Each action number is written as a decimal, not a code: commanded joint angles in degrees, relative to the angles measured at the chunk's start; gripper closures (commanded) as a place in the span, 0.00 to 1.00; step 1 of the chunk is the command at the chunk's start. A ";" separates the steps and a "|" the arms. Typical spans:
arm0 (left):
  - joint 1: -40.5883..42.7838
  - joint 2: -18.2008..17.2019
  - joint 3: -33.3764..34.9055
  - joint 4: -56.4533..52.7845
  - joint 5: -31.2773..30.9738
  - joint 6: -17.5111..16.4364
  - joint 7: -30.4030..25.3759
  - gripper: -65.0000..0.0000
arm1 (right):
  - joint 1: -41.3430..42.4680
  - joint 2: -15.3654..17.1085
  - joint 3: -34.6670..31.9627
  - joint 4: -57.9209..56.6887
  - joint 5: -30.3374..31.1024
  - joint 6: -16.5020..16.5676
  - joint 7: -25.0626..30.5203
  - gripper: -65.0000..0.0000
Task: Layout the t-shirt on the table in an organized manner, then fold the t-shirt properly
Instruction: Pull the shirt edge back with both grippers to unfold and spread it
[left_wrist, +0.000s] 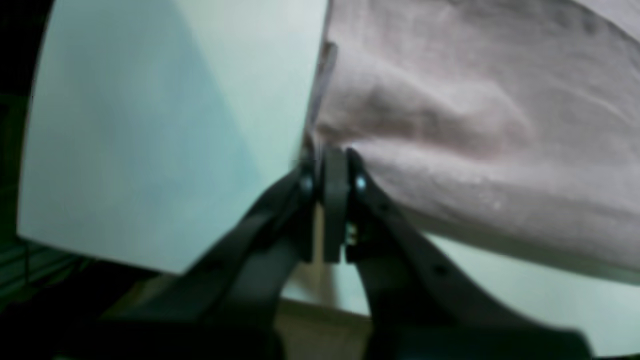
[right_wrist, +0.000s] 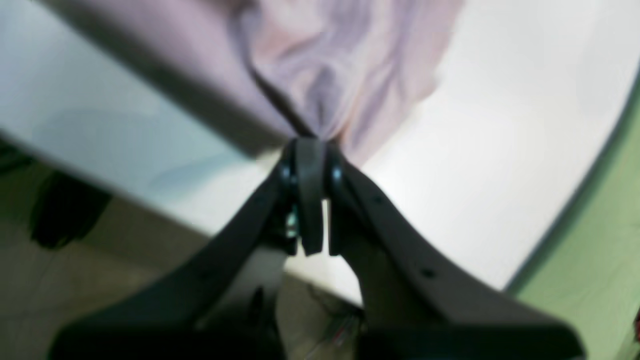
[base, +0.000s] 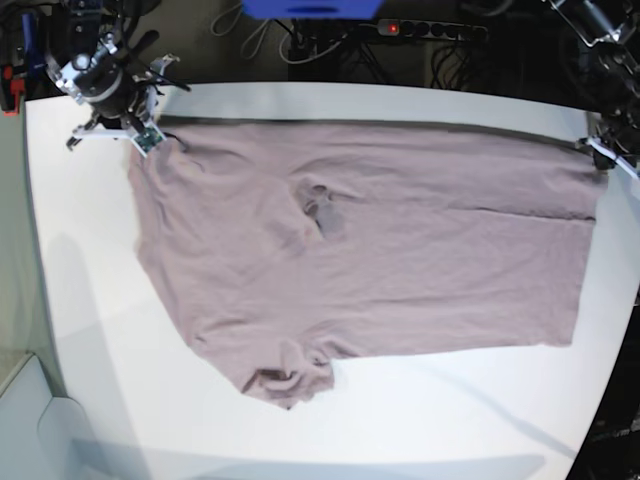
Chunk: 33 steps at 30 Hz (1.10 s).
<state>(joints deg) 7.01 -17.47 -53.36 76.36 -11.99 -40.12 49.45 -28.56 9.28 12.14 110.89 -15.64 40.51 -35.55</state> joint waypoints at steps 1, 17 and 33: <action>0.51 -0.94 -0.22 1.05 -0.63 0.12 -0.70 1.00 | 0.12 0.44 0.30 1.06 0.12 -0.51 0.69 1.00; 5.70 0.29 -0.22 1.05 -0.54 0.12 -0.70 0.99 | -2.70 0.26 1.53 0.80 0.12 -0.51 0.34 1.00; 5.79 0.29 -0.39 1.14 -1.07 0.12 -0.79 0.37 | -2.17 -1.41 10.41 0.98 -0.05 -0.51 0.61 0.62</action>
<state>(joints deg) 12.69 -16.45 -53.54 76.84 -13.19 -40.10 48.14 -30.81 7.14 22.15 110.85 -15.86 40.49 -35.73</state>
